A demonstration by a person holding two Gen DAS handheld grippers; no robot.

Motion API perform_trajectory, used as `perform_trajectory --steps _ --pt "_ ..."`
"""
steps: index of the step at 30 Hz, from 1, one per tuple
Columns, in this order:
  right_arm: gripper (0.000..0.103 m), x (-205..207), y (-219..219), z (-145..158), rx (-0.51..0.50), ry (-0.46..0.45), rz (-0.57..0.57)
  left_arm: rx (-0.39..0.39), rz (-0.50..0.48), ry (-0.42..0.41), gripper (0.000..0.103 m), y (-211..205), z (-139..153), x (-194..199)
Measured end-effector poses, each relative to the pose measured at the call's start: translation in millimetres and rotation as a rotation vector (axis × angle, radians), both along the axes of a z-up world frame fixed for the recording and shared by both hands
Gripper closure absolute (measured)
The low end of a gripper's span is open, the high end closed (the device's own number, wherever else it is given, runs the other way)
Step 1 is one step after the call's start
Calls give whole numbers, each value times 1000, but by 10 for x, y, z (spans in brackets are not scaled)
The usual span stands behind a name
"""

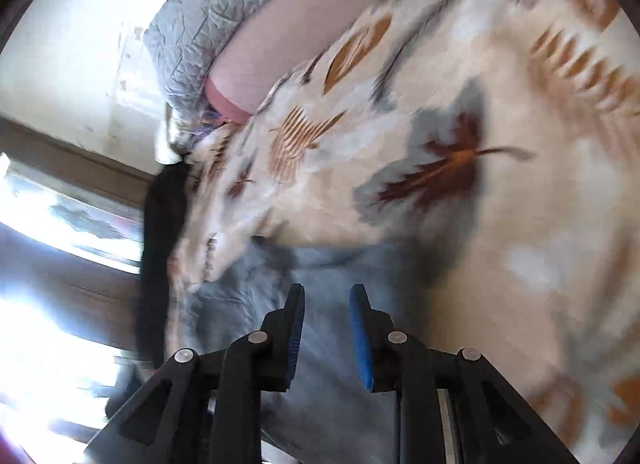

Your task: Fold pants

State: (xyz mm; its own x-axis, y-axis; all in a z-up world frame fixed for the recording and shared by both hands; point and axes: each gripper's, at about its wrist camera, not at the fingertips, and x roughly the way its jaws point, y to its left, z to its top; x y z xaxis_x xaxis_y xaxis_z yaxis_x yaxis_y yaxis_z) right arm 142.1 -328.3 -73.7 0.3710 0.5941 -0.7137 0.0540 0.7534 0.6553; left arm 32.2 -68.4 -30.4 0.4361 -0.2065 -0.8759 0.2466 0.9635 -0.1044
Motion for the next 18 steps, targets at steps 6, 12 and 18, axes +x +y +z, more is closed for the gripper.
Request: perform_trajectory --steps 6,12,18 --pt "67 -219 -27 130 -23 -25 -58 -32 8 -46 23 90 119 -91" --pt "27 -702 213 -63 -120 22 80 -80 -12 7 23 158 -66 -52" --pt "28 -816 332 285 -146 -64 45 -248 60 -117 23 489 469 -228"
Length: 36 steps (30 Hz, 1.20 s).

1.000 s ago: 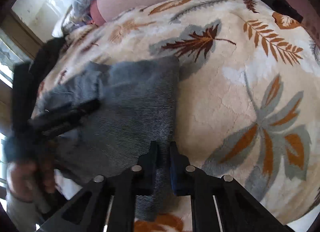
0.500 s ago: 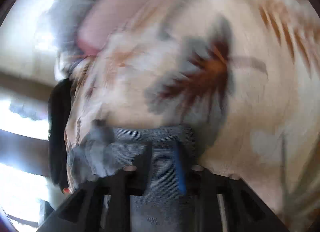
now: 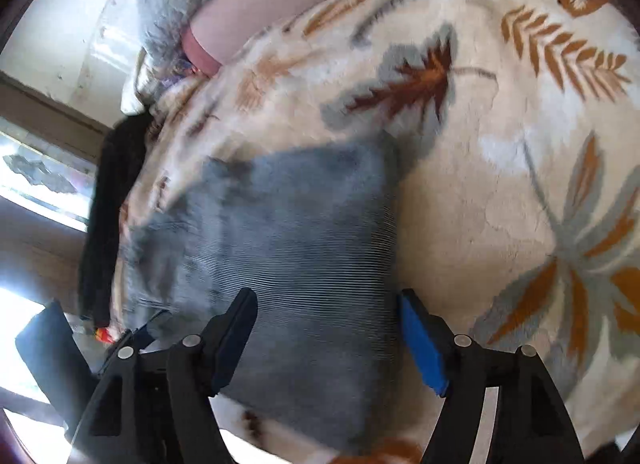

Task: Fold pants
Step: 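Grasp the folded jeans end with the left tool and lift it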

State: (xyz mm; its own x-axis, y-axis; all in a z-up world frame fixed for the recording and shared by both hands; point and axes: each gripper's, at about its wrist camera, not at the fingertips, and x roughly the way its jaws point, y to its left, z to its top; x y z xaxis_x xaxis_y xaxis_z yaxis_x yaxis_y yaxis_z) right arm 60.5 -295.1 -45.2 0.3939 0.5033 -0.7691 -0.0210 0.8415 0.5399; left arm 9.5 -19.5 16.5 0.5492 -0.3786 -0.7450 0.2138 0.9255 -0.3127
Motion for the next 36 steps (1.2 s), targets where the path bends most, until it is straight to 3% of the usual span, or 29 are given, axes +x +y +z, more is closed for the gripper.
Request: perform_trajectory --steps 3,6,8,11,15,17,18,19,21,25,27,30,32,34,36 --pt "28 -73 205 202 24 -47 49 -125 171 -57 23 543 197 -168" --pt "28 -98 409 319 72 -77 79 -161 371 -57 22 1030 150 -339" --pt "27 -85 654 375 143 -68 135 -190 488 -25 22 1333 30 -442" --pt "27 -16 1048 389 196 -40 218 -305 590 52 22 1707 -185 -557" --pt "27 276 1648 193 221 56 290 -451 673 105 22 2002 -417 -653" --pt "25 432 1857 36 183 98 309 -503 700 133 22 2123 -514 -645" --pt "23 526 1972 -110 116 136 323 -537 701 145 22 2166 -574 -616" --pt "23 600 2026 -317 65 206 298 -552 704 159 22 2186 -608 -597" --pt "17 604 2012 -344 98 198 264 -589 705 181 22 2230 -665 -533" --pt "16 565 2054 -218 81 233 271 -610 712 180 22 2262 -716 -429" --pt "16 559 2097 -173 80 206 298 -625 723 171 22 2266 -719 -419" --pt "16 597 2106 -362 74 227 271 -611 729 155 24 2302 -716 -425" --pt "16 604 2066 -319 93 232 258 -573 727 144 42 2288 -641 -393" --pt "15 627 2038 -224 143 251 260 -484 723 141 72 2255 -581 -362" --pt "16 662 1990 -122 133 199 243 -432 719 135 81 2219 -554 -331"
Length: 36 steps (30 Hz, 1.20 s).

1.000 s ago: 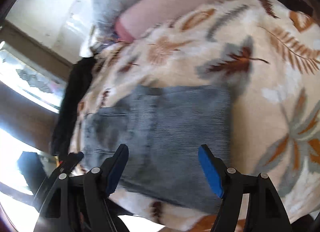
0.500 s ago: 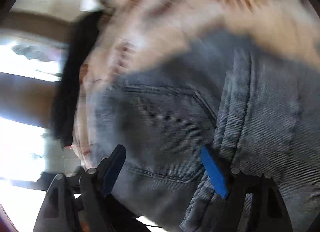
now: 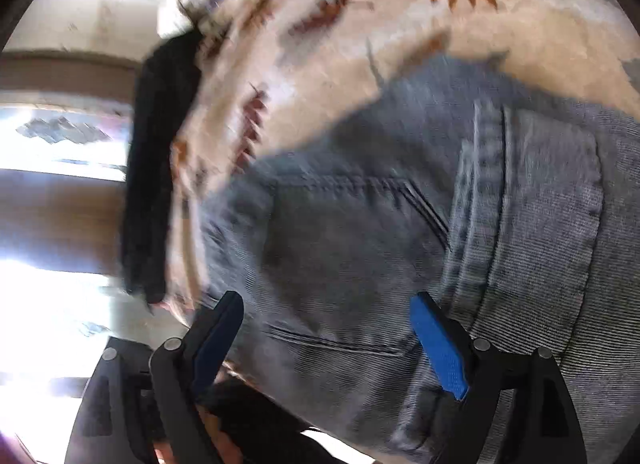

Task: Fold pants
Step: 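Grasp the folded jeans end with the left tool and lift it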

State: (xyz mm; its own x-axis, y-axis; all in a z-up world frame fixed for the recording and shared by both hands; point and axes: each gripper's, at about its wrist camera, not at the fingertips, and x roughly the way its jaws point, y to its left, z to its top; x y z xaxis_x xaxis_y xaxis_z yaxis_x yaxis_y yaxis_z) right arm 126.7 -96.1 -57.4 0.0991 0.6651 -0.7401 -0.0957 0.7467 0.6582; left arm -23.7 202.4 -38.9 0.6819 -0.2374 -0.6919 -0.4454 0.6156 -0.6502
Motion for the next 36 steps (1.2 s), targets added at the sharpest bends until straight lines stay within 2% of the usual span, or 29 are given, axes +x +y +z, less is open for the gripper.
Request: perform_trajectory --steps 1,3,5,8,9,11,12,14,15,19,25,29,31,33,34,35,36 --pt "16 36 7 -61 -21 -3 3 14 2 3 82 -12 6 6" --pt "15 80 56 -354 -32 59 34 28 7 7 83 -21 -3 3" --pt "15 61 72 -264 -42 29 43 59 1 8 85 -43 17 11" --pt "15 28 39 -56 51 30 41 95 -2 2 89 -64 44 4" --pt "15 34 54 -74 28 -3 41 101 7 1 90 -74 45 5" --pt "14 65 127 -349 -25 40 59 98 20 9 92 -81 37 9" --pt "14 51 115 -302 -19 10 58 101 26 13 93 -91 53 11" --pt "14 11 56 -170 36 21 65 130 24 1 93 -123 140 0" --pt "14 -12 -50 -95 123 35 51 151 22 -10 93 -156 211 1" --pt "14 -141 -715 224 241 -59 -76 347 -53 -102 94 -598 679 67" --pt "14 -459 -2045 289 260 -138 -325 675 -291 -281 94 -1924 1213 161" --pt "14 -754 -2882 180 278 -172 -501 805 -476 -362 94 -2797 1229 104" --pt "14 -853 -3134 105 289 -168 -555 853 -579 -365 94 -3237 1088 100" --pt "14 -901 -3403 -23 315 -141 -615 877 -701 -332 94 -3618 814 105" --pt "14 -909 -3477 -82 325 -131 -629 905 -816 -278 94 -3878 534 139" --pt "14 -921 -3537 -135 329 -122 -645 895 -880 -234 93 -4002 343 177" --pt "14 -936 -3584 -177 330 -113 -663 874 -954 -136 88 -4116 40 253"
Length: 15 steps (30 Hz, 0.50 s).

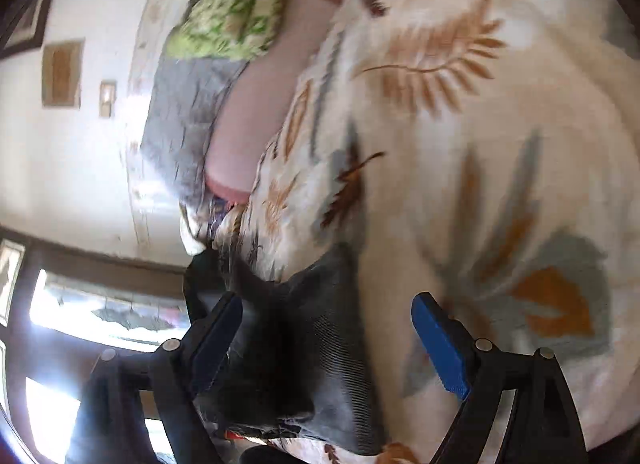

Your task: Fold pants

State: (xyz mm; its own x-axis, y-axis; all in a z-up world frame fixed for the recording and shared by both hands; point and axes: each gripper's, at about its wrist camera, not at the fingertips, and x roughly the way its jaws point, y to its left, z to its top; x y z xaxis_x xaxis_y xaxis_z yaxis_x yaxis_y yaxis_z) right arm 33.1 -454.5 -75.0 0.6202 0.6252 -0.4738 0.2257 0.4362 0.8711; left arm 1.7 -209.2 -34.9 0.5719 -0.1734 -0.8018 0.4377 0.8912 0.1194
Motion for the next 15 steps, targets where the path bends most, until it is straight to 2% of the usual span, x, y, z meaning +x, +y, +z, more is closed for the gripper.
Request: perform_trajectory --steps 1,2,3,4,6,9,11,13,15 --pt "14 -9 -35 -25 2 6 -6 45 -7 35 87 -49 -161 19" --pt "14 -12 -30 -50 1 9 -6 44 -19 -19 87 -54 -122 -41" --pt "14 -19 -44 -67 -6 16 -9 23 -32 -26 75 -35 -33 -80" --pt "14 -22 -47 -65 -17 17 -8 -12 -46 -2 53 -4 42 -96" --pt "14 -16 -22 -56 -49 13 5 -149 -64 39 44 179 330 -152" --pt "14 -44 114 50 -101 -21 33 -264 -28 -31 36 542 728 -285" --pt "14 -72 300 192 -80 -70 85 -320 60 -109 30 960 942 -330" --pt "14 -99 516 319 -52 -108 145 -317 183 -165 27 1310 1000 -284" --pt "14 -117 821 434 12 -139 251 -288 321 -137 27 1663 888 -120"
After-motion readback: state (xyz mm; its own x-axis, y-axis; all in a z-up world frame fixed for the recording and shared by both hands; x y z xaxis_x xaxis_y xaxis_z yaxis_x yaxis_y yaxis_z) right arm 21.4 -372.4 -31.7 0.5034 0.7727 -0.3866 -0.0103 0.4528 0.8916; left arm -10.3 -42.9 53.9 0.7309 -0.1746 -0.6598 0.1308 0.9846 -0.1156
